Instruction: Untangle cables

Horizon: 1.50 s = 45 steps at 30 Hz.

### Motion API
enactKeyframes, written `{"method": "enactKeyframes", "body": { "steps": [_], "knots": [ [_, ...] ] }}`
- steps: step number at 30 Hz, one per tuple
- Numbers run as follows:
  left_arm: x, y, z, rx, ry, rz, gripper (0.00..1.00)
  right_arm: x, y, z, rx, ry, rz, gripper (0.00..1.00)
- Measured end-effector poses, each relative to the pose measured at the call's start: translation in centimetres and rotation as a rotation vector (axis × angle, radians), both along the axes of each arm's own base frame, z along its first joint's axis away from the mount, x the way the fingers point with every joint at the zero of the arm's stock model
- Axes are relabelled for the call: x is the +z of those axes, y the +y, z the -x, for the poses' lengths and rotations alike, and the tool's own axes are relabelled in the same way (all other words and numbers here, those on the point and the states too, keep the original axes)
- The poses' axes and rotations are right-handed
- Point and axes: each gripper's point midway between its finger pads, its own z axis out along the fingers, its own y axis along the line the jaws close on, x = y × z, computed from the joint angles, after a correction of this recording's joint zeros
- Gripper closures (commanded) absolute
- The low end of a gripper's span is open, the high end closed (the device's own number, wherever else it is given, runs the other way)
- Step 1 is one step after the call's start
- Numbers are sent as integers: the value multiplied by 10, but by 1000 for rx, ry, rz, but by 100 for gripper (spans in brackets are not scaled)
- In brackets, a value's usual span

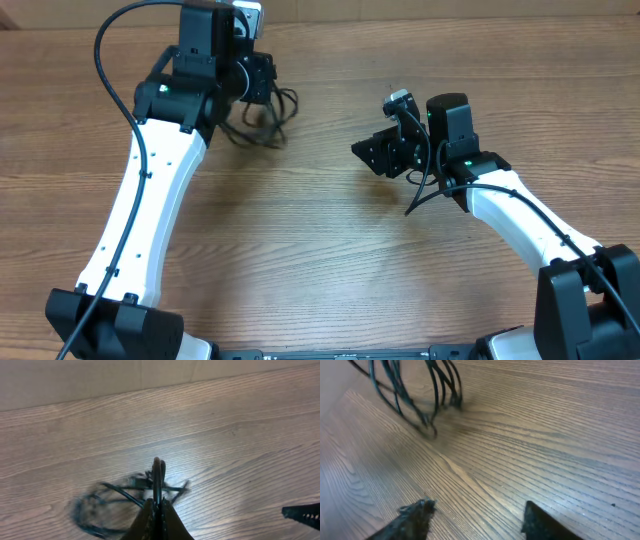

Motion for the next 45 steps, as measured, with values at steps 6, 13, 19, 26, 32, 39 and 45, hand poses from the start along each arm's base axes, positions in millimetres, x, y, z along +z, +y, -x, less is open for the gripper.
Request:
{"method": "enactKeyframes", "body": {
  "steps": [6,13,19,26,32,39,45],
  "knots": [
    [4,0,-4,-46,-38,-50,96,2,0,-2,1,-12,-2,21],
    [11,0,-8,-89,-89,-104,96,3,1,-2,1,-16,-4,21],
    [7,2,-3,-91,-61,-109,96,3,1,-2,1,-16,-4,21],
    [-12,6,16,-97,46,-129,96,3,1,-2,2,-16,-4,21],
    [-30,9,30,-90,143,-135,90,3,1,-2,1,-16,-4,21],
    [-81,10,31,-32,319,-123,0,1,0,0,2,-5,-1,20],
    [-126,10,34,-16,465,-132,0,0,0,0,2,-1,0,20]
  ]
}}
